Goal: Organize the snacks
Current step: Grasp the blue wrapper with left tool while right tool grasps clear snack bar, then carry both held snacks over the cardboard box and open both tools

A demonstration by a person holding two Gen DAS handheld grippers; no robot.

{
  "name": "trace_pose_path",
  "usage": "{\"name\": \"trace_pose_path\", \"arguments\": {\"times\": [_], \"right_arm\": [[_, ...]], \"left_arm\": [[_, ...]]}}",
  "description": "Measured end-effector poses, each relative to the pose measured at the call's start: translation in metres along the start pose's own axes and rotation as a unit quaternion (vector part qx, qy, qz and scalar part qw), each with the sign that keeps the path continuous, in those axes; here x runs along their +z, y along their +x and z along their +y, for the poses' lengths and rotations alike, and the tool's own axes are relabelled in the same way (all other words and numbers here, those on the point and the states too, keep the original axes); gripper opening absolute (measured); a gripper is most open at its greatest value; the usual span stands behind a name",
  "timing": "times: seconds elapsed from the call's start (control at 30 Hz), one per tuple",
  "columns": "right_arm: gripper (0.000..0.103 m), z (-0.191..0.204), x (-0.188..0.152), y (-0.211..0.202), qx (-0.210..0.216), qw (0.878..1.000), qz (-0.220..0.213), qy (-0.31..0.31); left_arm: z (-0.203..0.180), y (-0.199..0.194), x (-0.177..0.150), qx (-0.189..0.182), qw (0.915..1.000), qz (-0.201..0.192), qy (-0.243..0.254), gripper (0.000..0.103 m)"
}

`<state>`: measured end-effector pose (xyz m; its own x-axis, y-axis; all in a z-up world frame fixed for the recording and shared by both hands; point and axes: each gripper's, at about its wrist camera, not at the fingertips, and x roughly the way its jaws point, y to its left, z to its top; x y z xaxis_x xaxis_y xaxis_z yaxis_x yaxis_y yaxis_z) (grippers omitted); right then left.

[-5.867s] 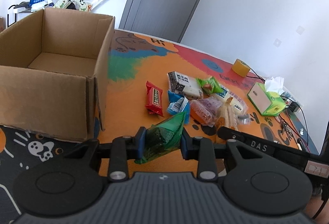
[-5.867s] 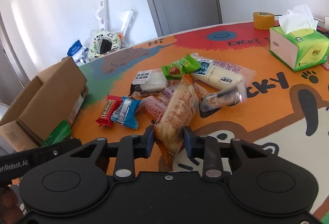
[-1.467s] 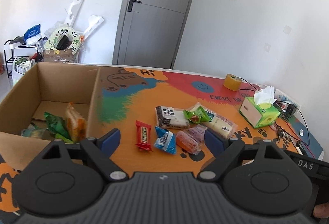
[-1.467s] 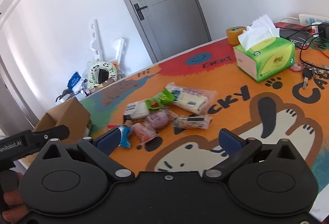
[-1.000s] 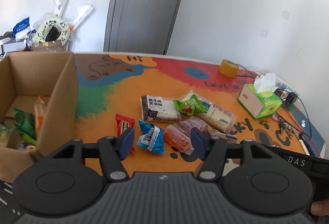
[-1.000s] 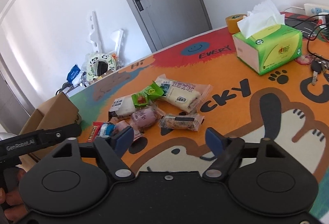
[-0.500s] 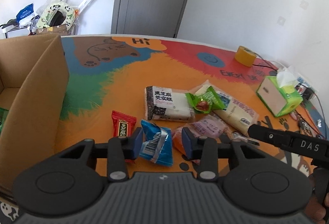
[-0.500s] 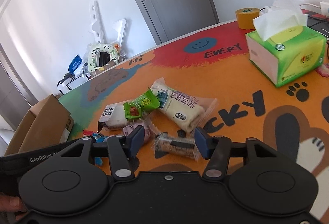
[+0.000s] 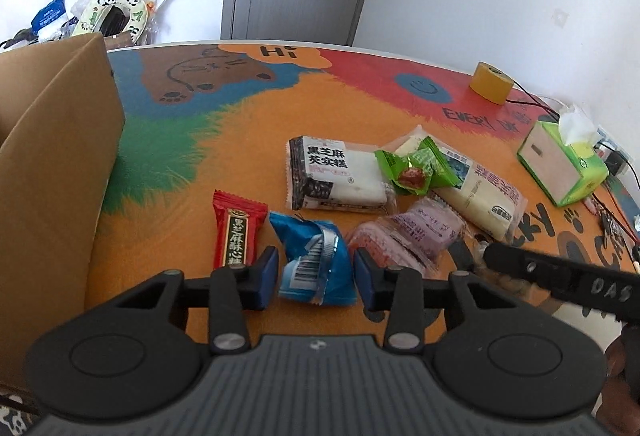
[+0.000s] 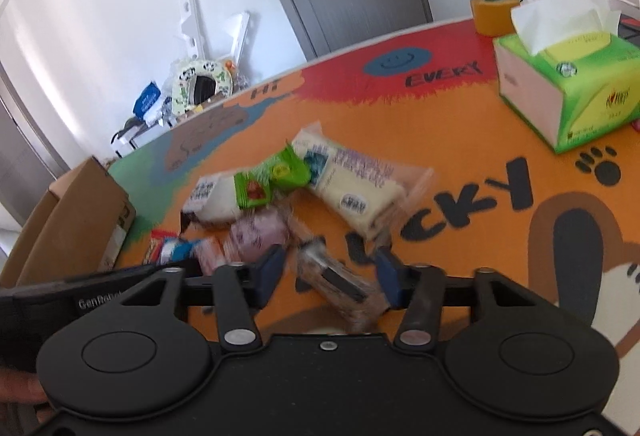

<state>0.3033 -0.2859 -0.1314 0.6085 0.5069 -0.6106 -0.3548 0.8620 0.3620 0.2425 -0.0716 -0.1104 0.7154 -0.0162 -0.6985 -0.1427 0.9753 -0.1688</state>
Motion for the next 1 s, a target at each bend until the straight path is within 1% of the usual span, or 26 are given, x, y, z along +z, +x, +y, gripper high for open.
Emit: {"name": "trace_pose_path", "arguments": {"times": [0.03, 0.1, 0.17, 0.2, 0.33, 0.57, 0.67, 0.87, 1.0], "right_arm": [[0.038, 0.001, -0.002, 0.001, 0.001, 1.0, 0.005, -0.001], [0.035, 0.005, -0.007, -0.002, -0.009, 1.0, 0.0, -0.011], [0.027, 0.007, -0.01, -0.004, -0.014, 1.0, 0.002, -0.017], [0.02, 0.007, -0.01, -0.005, -0.013, 1.0, 0.004, -0.016], [0.02, 0.007, -0.013, -0.009, -0.009, 1.0, 0.006, -0.008], [0.02, 0.016, -0.004, -0.021, 0.002, 1.0, -0.019, 0.004], [0.02, 0.023, 0.002, -0.024, 0.008, 1.0, -0.025, 0.004], [0.02, 0.037, 0.007, -0.03, 0.013, 0.999, -0.033, 0.003], [0.02, 0.043, 0.01, -0.035, 0.018, 0.999, -0.039, 0.0]], "left_arm": [[0.0, -0.001, -0.001, -0.002, 1.0, -0.001, 0.001, 0.035], [-0.001, -0.002, -0.003, -0.005, 1.0, -0.003, 0.004, 0.034], [-0.001, -0.004, -0.005, -0.008, 0.9999, -0.005, 0.007, 0.033], [0.0, -0.006, -0.006, -0.009, 0.9999, -0.005, 0.007, 0.033], [0.0, -0.015, -0.006, -0.019, 0.9997, -0.014, 0.005, 0.032], [0.004, -0.036, 0.002, -0.035, 0.999, -0.027, 0.006, 0.031], [0.006, -0.047, 0.008, -0.037, 0.9985, -0.04, 0.009, 0.031], [0.013, -0.063, 0.013, -0.039, 0.9983, -0.043, 0.003, 0.031], [0.017, -0.077, 0.016, -0.039, 0.9977, -0.055, 0.002, 0.031]]}}
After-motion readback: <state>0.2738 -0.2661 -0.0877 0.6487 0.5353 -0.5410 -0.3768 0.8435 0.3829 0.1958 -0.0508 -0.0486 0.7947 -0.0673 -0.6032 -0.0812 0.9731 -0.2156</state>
